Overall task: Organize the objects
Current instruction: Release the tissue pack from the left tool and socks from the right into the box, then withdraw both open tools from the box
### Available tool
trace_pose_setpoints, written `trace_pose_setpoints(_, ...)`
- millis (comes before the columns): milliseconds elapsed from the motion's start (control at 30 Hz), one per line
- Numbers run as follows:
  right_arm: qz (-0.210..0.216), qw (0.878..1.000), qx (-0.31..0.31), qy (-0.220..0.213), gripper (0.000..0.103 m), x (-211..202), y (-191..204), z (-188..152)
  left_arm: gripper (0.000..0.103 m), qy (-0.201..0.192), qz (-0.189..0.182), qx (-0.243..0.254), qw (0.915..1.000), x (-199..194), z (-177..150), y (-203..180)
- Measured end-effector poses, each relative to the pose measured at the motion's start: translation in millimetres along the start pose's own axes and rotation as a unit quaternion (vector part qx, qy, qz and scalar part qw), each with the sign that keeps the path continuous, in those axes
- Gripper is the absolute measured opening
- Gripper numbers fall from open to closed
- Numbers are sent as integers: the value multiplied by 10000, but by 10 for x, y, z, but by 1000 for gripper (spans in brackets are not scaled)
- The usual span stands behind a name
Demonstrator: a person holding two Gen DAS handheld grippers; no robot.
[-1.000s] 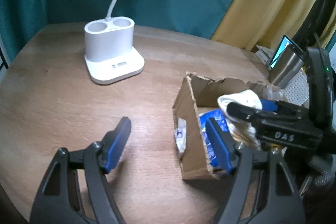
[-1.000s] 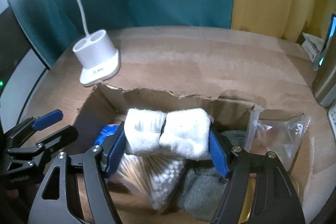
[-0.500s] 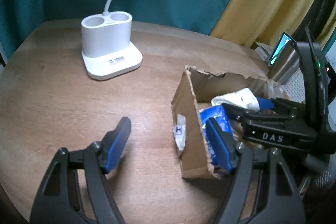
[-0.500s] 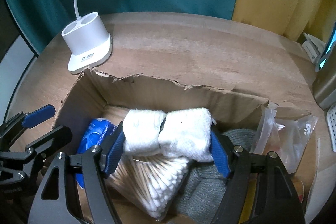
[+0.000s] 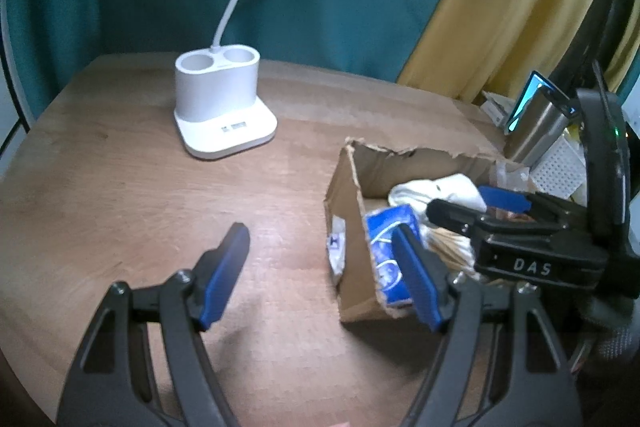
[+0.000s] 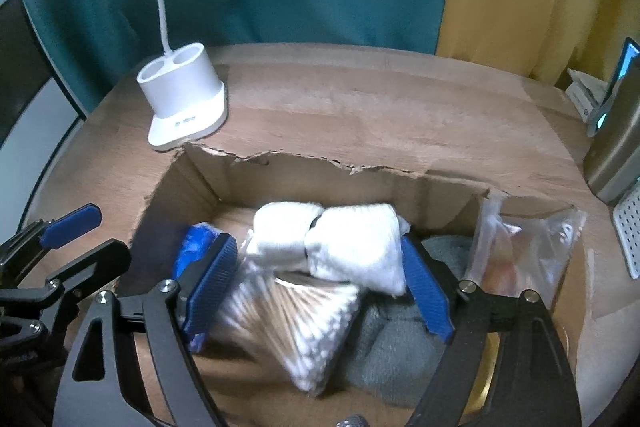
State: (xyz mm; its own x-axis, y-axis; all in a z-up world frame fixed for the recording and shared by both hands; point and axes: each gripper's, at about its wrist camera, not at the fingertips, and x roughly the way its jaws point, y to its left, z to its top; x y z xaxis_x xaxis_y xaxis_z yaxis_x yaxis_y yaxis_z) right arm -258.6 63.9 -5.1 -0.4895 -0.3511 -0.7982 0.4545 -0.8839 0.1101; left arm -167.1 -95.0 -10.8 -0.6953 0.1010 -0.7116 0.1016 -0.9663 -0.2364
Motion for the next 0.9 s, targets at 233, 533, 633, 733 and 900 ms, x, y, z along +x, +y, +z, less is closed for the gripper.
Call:
trace_pose_setpoints(233,-44,9998,7,-182,85,-223,-22,-89,75,-99,-33,63,9999,-133,-59,-102)
trace_pose_setpoints(533,-110,9994,21,-327,85,-465,-81,-243,75,-174,-82,170,9997,-258,-147,-256)
trace_pose_setpoints(633,-140,9992,59,-367,85,-538,-123,-299,75,-176,-103,210,9996,-287,-182,-322)
trace_pose_setpoints(733,-174,9990,104,-407,85,-609,-177,-359,75,-191,-121,252,9994,-323,-215,-390)
trace_pose_setpoints(900,-232,9985,174,-463,85,-721,-263,-457,75,-200,-160,300,9992,-369,-271,-512)
